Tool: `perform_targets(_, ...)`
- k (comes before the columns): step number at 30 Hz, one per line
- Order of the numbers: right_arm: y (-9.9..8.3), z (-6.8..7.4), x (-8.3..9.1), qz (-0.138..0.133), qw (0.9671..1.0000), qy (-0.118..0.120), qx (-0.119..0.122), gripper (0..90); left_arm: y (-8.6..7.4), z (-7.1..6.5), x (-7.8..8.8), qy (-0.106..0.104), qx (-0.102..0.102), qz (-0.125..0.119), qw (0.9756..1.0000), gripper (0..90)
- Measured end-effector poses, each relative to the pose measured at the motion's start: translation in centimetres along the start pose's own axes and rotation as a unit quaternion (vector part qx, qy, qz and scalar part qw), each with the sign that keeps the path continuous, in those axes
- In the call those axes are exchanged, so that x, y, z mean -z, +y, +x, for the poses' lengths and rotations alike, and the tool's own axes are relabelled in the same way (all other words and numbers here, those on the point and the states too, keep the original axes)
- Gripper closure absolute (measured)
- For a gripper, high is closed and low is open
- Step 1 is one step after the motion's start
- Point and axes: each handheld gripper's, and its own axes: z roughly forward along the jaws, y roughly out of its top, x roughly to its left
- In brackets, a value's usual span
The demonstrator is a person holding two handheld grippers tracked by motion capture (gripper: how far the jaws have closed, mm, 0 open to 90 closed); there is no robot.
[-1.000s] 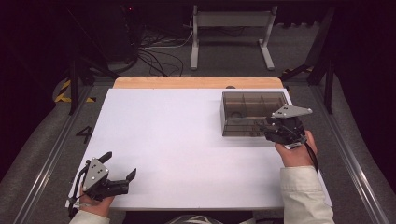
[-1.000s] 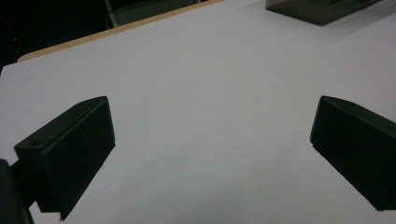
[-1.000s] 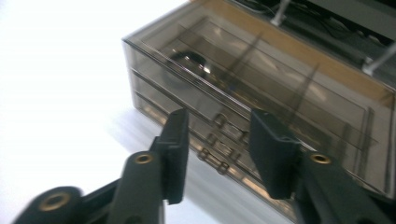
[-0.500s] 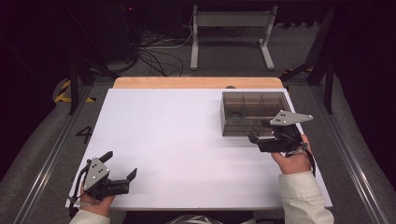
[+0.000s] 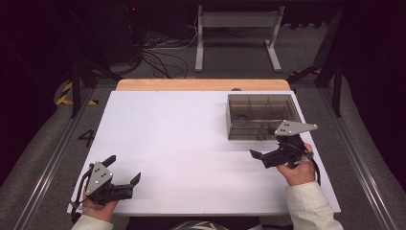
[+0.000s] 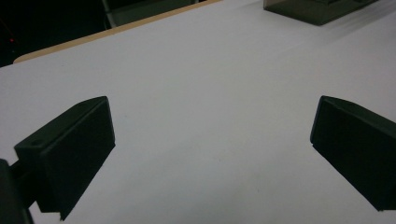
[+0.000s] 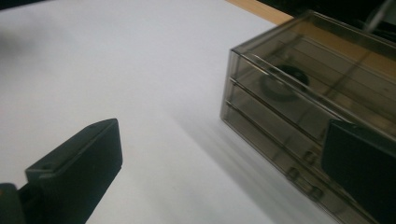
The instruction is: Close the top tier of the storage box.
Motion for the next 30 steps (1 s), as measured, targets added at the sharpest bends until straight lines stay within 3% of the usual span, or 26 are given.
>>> perform_targets(6,-1.2,0.3,-0.4,-0.022,0.9996,0.014,0.006,0.0,0.0,0.0,0.0,-0.001,0.001,-0.001,1.0,0.6)
perform_targets(13,-3.1,0.9,-1.3,-0.023,0.9992,0.031,0.012,0.0,0.0,0.0,0.0,-0.002,0.001,-0.001,1.0,0.6)
perform_targets(16,-3.9,1.0,-1.4,-0.039,0.9986,0.037,0.006,0.0,0.0,0.0,0.0,-0.002,-0.001,-0.002,1.0,0.6)
perform_targets(21,-4.9,1.0,-1.7,-0.042,0.9982,0.042,0.002,0.0,0.0,0.0,-0.1,-0.004,-0.001,-0.002,1.0,0.6)
perform_targets(30,-6.5,1.4,-3.2,-0.014,0.9981,0.059,0.002,0.0,-0.1,0.0,-0.2,-0.007,0.003,-0.001,1.0,0.5)
